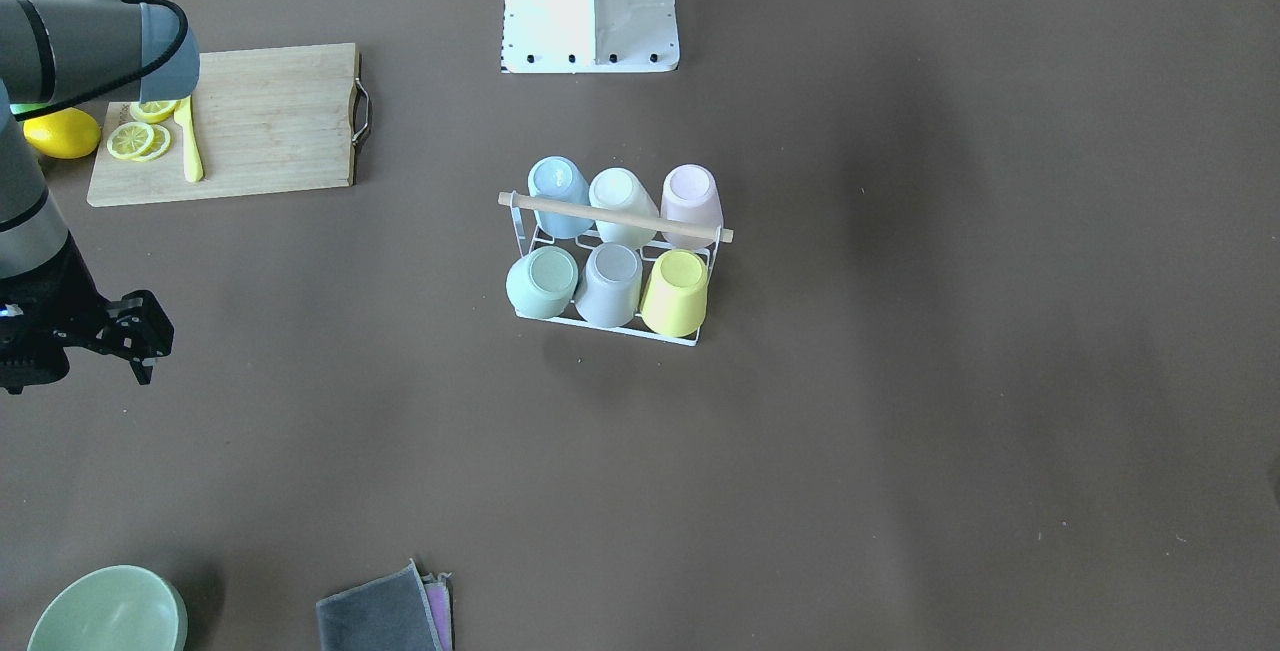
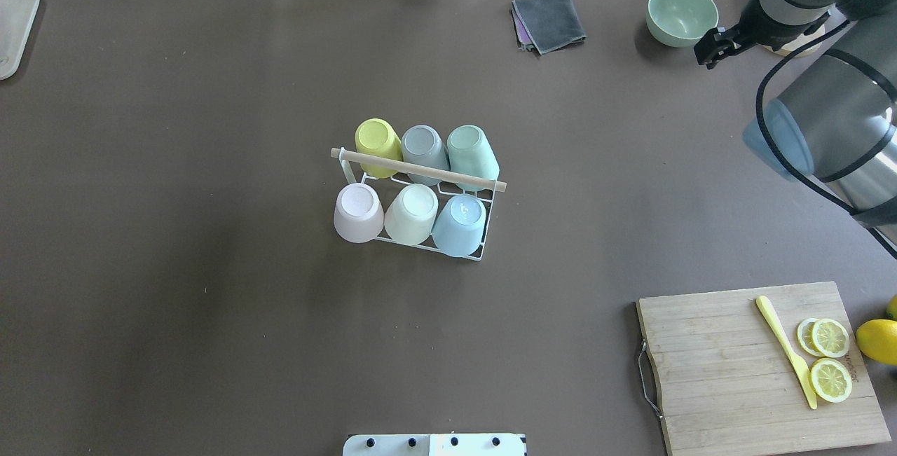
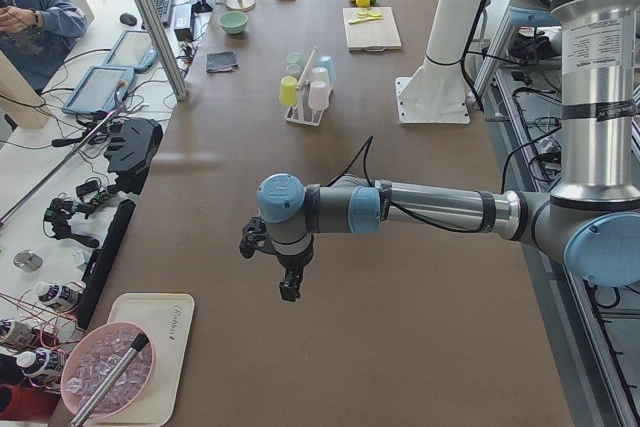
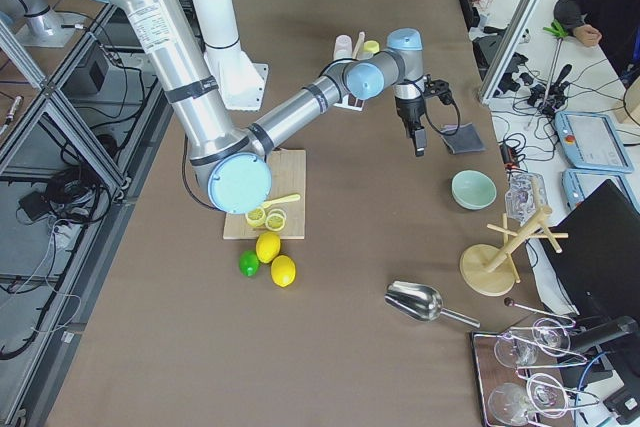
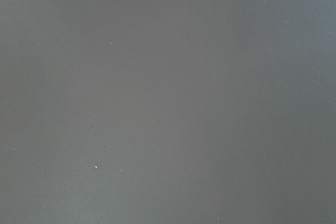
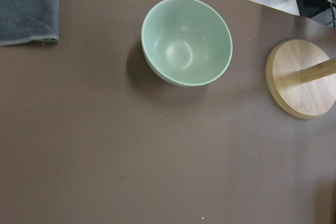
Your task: Place cup on cup holder
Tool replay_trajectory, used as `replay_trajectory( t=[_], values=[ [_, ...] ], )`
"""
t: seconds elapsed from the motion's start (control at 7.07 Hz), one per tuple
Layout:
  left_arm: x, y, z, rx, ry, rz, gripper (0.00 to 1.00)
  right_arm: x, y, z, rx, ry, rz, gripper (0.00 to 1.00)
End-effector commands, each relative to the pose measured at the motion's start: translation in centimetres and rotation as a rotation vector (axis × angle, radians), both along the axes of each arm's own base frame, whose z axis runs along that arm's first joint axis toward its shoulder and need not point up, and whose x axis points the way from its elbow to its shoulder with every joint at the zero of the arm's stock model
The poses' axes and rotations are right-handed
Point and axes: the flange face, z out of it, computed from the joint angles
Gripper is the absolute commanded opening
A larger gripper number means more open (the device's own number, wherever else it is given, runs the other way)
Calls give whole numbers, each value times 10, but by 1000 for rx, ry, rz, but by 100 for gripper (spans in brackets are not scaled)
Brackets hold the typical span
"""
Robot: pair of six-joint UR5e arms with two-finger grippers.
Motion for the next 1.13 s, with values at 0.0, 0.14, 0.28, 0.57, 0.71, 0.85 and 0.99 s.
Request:
replay_trajectory(
  t=[0.0,0.14,0.28,0.57,0.71,0.85,0.99],
  values=[
    [0,1,1,-2,-1,0,98,56,28,73,-59,55,-163,100],
    [0,1,2,-5,-1,0,98,92,41,113,-88,78,-236,100],
    [0,1,2,-5,-1,0,98,128,53,150,-123,64,-271,100],
    [0,1,2,-5,-1,-1,98,218,68,232,-264,-114,-200,100],
    [0,1,2,-4,-1,0,98,256,75,263,-292,-165,-173,100],
    [0,1,2,-3,-1,0,98,285,89,291,-336,-196,-124,100],
    [0,2,2,-5,-1,0,98,299,103,304,-357,-211,-93,100]
  ],
)
